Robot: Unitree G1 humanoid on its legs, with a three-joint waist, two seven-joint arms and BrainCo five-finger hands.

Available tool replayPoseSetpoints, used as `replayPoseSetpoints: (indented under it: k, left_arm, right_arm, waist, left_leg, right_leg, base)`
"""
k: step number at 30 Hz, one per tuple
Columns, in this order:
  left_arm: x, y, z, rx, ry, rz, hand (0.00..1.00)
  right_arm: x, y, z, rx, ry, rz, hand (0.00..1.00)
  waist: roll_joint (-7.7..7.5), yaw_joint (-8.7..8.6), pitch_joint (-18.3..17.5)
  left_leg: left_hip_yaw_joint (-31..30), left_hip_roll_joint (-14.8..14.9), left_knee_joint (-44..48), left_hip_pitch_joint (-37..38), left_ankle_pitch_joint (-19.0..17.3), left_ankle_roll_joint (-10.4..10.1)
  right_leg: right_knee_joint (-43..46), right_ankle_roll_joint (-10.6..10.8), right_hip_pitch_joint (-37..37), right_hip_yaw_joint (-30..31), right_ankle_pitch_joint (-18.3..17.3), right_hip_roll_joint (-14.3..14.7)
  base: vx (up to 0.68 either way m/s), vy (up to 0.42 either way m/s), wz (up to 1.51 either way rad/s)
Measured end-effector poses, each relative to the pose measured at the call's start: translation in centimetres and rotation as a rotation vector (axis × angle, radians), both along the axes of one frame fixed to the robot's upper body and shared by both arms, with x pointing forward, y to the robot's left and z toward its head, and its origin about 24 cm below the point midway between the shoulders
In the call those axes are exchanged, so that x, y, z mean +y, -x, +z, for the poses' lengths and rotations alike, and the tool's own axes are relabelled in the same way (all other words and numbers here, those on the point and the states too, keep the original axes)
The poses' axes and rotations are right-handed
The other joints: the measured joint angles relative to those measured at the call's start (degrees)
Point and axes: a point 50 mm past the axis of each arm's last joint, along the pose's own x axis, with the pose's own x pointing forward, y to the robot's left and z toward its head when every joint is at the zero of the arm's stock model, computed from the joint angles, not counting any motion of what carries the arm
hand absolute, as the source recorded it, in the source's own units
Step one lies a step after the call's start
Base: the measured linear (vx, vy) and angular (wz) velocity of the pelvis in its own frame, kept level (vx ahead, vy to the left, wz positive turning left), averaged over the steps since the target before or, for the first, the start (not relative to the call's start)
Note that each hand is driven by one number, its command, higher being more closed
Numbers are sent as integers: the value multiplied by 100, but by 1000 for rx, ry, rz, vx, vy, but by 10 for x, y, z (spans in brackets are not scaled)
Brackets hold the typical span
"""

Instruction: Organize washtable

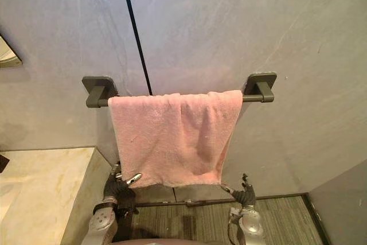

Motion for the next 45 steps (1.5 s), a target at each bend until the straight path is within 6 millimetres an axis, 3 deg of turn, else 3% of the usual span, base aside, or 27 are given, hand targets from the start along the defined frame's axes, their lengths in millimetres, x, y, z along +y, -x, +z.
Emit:
replayPoseSetpoints:
  k: [3,5,10,14,15,19,21,22,25,26,29,30,32,34,35,40,45]
  left_arm:
    - [16,5,19,-85,7,104,0]
    - [16,7,30,-137,18,120,0]
    - [22,0,81,-371,34,168,0]
    - [39,2,120,-539,-27,229,0]
    - [44,4,141,-640,-60,259,0]
    - [47,16,196,-908,-146,286,0]
    - [39,24,238,-1138,-207,220,0]
    - [36,26,245,-1179,-216,192,0]
    - [11,22,275,-1373,-117,-84,0]
    - [-3,19,281,-1412,-36,-239,0]
    - [-32,7,279,-1387,112,-518,0]
    - [-48,-2,269,-1309,177,-667,0]
    - [-63,-14,253,-1181,232,-814,0]
    - [-81,-25,219,-939,274,-1014,0]
    - [-81,-25,216,-917,276,-1028,0]
    - [-83,-31,163,-594,279,-1123,0]
    - [-85,-30,131,-431,255,-1130,0]
  right_arm:
    - [-23,1,22,-89,67,-102,0]
    - [-34,2,36,-145,107,-149,0]
    - [-58,-3,98,-401,221,-246,0]
    - [-65,-8,148,-619,297,-293,0]
    - [-66,-10,176,-757,342,-301,0]
    - [-54,-10,243,-1113,426,-246,0]
    - [-32,-9,287,-1396,436,-116,0]
    - [-27,-11,293,-1442,427,-78,0]
    - [11,-28,315,-1613,261,261,0]
    - [33,-34,322,-1659,156,441,0]
    - [75,-40,325,-1665,-9,775,0]
    - [95,-40,324,-1636,-84,946,0]
    - [111,-40,318,-1578,-165,1111,0]
    - [130,-41,297,-1394,-262,1324,0]
    - [131,-41,294,-1374,-266,1341,0]
    - [125,-54,236,-970,-347,1431,0]
    - [120,-55,197,-783,-331,1398,0]
  waist:
    - [-4,4,-1]
    - [-10,2,-5]
    - [-37,-1,-23]
    - [-35,-2,-23]
    - [-26,0,-25]
    - [2,-1,-44]
    - [1,0,-68]
    - [-1,-3,-89]
    - [21,1,-280]
    - [44,-3,-315]
    - [67,12,-341]
    - [62,31,-341]
    - [44,36,-344]
    - [15,7,-328]
    - [12,6,-327]
    - [2,-1,-272]
    - [-2,11,-154]
  left_leg:
    - [-8,-4,1,-59,2,5]
    - [-6,-5,2,-59,12,28]
    - [6,-4,38,-54,10,24]
    - [1,-3,37,32,6,28]
    - [-3,-4,36,64,-3,42]
    - [0,-15,26,74,-22,51]
    - [0,-23,5,79,-18,49]
    - [2,-25,5,79,-17,50]
    - [0,-72,6,85,-11,54]
    - [-1,-82,11,94,-10,55]
    - [-1,-97,33,102,-6,60]
    - [-6,-100,32,102,11,85]
    - [-5,-102,31,105,14,88]
    - [11,-107,3,107,14,88]
    - [12,-108,3,107,14,88]
    - [73,-106,2,79,19,94]
    - [112,-106,1,70,19,94]
  right_leg:
    - [64,-29,-83,-3,-17,-9]
    - [65,-31,-80,1,-16,-15]
    - [77,-32,-50,-5,-15,-8]
    - [83,-31,35,-8,-16,-16]
    - [90,-27,37,-5,-18,-24]
    - [112,-22,36,-4,-24,-42]
    - [119,-19,35,-8,-25,-52]
    - [118,-19,34,-7,-24,-54]
    - [133,-18,37,-6,-23,-69]
    - [154,-17,35,-4,-23,-79]
    - [168,-10,37,-1,-19,-95]
    - [178,-10,36,-2,-19,-97]
    - [188,-10,33,0,-20,-99]
    - [204,-5,19,20,-23,-104]
    - [205,-4,19,20,-24,-105]
    - [268,5,-83,63,-38,-102]
    - [283,5,-122,105,-38,-102]
  base:
    - [0,0,0]
    - [35,-7,-1]
    - [24,-5,-1]
    - [-22,-3,0]
    - [-78,-1,-1]
    - [-66,2,1]
    - [-59,0,1]
    - [-43,0,-1]
    - [0,0,0]
    - [0,0,0]
    - [0,0,0]
    - [-31,-1,2]
    - [-16,-2,1]
    - [-34,-5,-4]
    - [-24,-4,-5]
    - [-14,-9,-7]
    - [-12,-8,-4]
